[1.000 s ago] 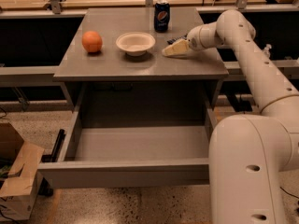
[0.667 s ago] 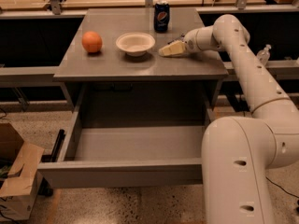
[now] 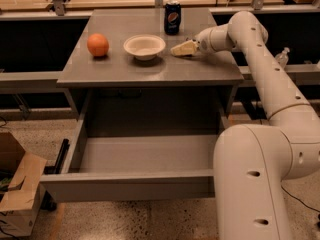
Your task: Place rxbar blueberry into top drawer
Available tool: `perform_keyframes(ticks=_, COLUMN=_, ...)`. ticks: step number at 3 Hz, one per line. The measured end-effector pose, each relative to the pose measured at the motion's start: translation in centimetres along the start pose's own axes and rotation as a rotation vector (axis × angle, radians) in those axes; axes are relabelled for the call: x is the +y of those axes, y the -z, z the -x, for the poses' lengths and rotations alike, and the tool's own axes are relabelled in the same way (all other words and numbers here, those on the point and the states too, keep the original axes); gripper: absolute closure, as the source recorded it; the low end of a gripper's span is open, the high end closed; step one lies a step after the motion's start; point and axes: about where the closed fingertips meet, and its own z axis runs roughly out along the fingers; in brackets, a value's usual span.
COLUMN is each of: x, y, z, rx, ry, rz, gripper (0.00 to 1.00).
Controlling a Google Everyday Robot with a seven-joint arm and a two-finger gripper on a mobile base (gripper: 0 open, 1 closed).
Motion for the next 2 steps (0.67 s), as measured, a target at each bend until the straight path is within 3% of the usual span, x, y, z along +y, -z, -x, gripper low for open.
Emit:
perform_keyframes(ticks=1, x=-0.01, y=0.26, z=0.45, rx=0.0, ry=0.0, rz=0.0, gripper=0.87)
perform_keyframes(ticks=2, x=-0.02, y=0.37, z=0.63, rx=0.0, ry=0.0, rz=0.0, gripper=1.0)
